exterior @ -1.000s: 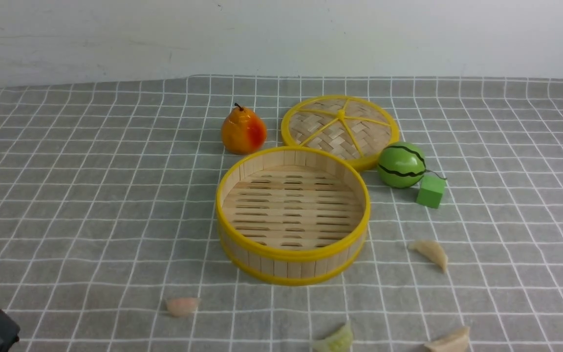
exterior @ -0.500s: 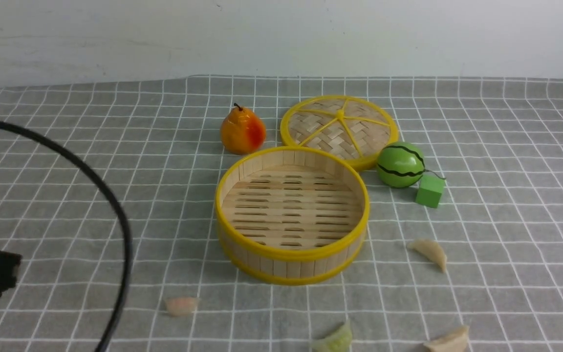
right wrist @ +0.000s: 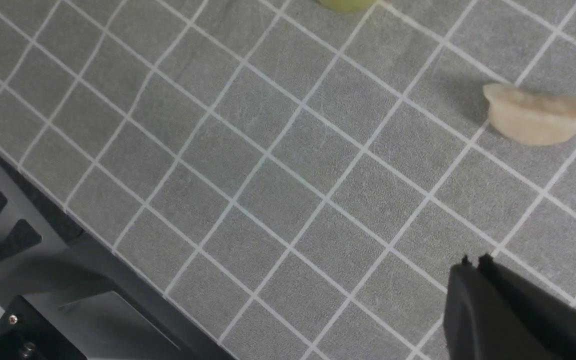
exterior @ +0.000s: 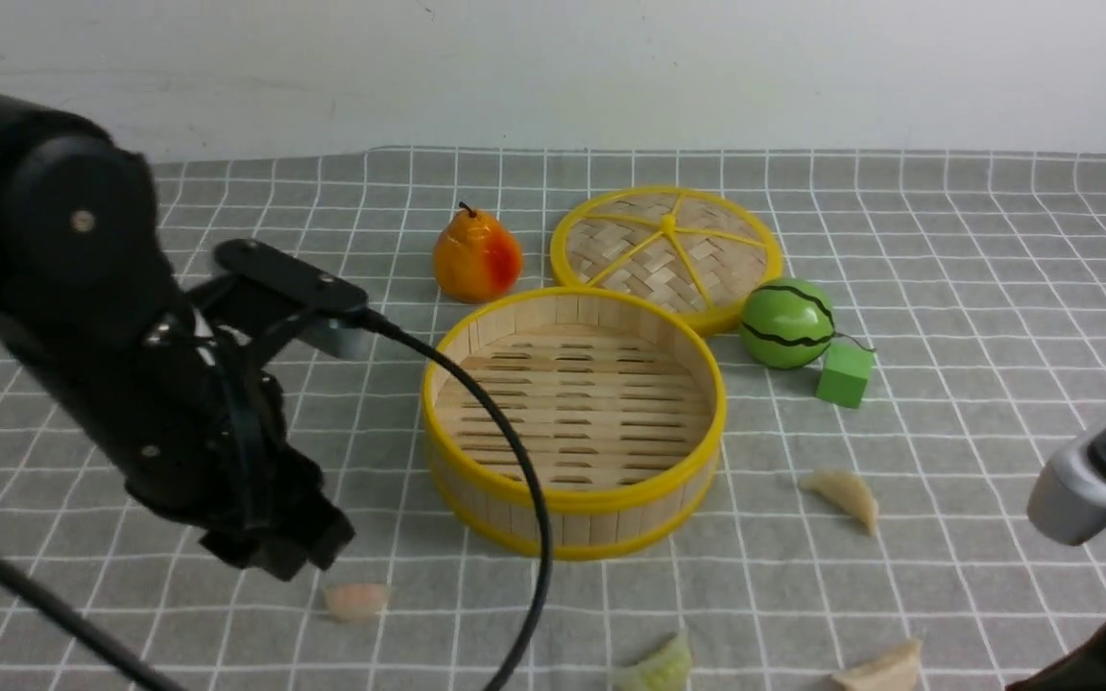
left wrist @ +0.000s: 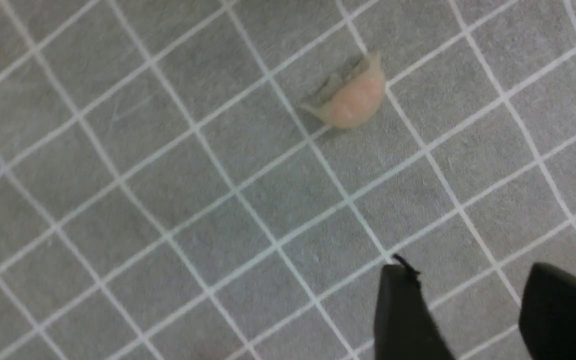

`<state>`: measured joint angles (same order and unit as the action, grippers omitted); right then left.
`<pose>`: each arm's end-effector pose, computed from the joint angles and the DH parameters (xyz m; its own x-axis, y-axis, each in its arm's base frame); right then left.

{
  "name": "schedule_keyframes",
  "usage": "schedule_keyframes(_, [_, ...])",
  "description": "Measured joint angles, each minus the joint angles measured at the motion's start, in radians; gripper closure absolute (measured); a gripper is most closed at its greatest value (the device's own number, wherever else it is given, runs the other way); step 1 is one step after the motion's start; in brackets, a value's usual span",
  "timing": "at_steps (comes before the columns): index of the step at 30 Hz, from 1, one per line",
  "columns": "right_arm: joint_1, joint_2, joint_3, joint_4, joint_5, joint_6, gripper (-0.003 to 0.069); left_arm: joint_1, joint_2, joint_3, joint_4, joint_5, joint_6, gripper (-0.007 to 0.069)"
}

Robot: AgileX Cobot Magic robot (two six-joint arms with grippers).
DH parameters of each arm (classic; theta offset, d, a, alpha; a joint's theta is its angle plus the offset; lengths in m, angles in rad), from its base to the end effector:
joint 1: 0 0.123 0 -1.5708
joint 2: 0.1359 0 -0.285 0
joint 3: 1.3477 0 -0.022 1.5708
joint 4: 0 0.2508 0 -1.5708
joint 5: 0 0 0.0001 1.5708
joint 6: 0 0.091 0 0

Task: Put the dumplings into the steamer on the table with the grey tablecloth.
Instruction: 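Reach for and grasp a dumpling on the table with the left gripper, then place the dumpling into the bamboo steamer basket with the left gripper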

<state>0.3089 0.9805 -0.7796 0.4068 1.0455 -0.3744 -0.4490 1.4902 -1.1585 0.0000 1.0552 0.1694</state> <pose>0.1464 0.0794 0.2954 -0.7782 -0.4070 -0.4783 -0.5598 0.7948 0.2344 0.2601 -0.1253 0.2805 -0.7824 0.5641 -0.2640 0.5742 0.8175 0.0451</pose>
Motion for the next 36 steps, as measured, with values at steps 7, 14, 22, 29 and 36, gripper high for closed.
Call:
schedule_keyframes(7, [0.001,0.000,0.000,0.000,-0.001,0.001,0.0674,-0.006,0.210,-0.010,0.009,-0.148,0.205,0.0088])
schedule_keyframes(14, [0.001,0.000,0.000,0.000,-0.001,0.001,0.0674,-0.006,0.341,-0.012,0.013,-0.262,0.242,0.0097])
schedule_keyframes(22, [0.001,0.000,0.000,0.000,-0.001,0.001,0.0671,-0.006,0.398,-0.020,0.006,-0.271,0.244,0.0239])
schedule_keyframes(29, [0.001,0.000,0.000,0.000,-0.004,0.001,0.0667,-0.006,0.387,-0.025,0.015,-0.262,0.171,0.0444])
schedule_keyframes(36, [0.001,0.000,0.000,0.000,-0.006,0.001,0.0659,-0.010,0.321,-0.101,0.027,-0.145,0.016,0.0468])
